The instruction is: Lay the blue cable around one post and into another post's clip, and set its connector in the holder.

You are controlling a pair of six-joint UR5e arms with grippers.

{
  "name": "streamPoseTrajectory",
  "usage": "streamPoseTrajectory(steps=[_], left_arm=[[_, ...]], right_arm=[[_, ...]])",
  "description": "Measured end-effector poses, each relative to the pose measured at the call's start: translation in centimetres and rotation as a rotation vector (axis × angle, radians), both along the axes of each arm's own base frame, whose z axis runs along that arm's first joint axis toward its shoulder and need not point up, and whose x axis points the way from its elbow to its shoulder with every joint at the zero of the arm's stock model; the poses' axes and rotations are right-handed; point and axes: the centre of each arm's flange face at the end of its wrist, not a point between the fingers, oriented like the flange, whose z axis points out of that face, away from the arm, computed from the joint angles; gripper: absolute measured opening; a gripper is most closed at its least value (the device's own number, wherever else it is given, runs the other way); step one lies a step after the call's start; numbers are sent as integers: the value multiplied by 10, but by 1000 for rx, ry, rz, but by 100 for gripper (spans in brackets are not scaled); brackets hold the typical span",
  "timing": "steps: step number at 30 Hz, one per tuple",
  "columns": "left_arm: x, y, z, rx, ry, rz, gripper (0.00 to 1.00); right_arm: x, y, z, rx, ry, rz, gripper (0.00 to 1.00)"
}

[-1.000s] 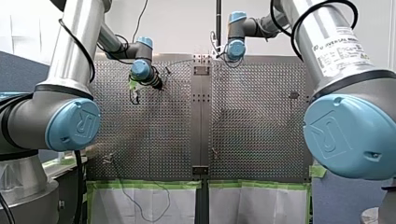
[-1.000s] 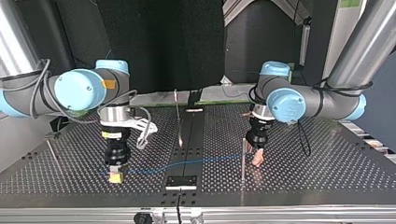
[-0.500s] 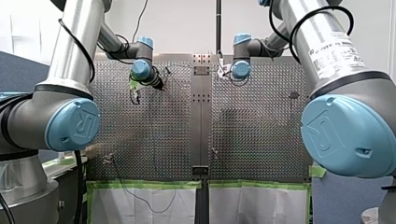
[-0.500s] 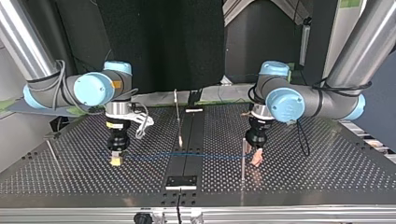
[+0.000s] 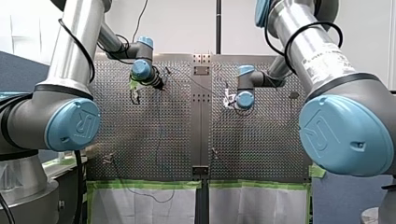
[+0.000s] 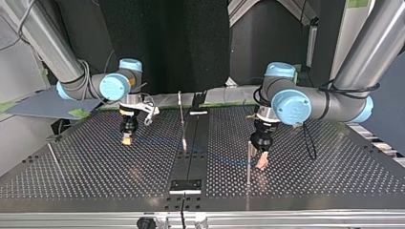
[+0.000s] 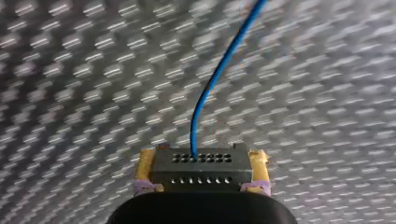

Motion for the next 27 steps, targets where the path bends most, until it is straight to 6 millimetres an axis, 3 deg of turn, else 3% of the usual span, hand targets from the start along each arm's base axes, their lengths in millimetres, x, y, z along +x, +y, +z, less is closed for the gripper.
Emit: streamPoseTrajectory(steps=[15,27], left_arm=[[-1,-2,0,4,-1,-5,100],[-1,-2,0,5,-2,-4,100]], right_arm=[[-23,14,-129,111,47,-38,0],[-47,43,-220,197,66,-95,0]])
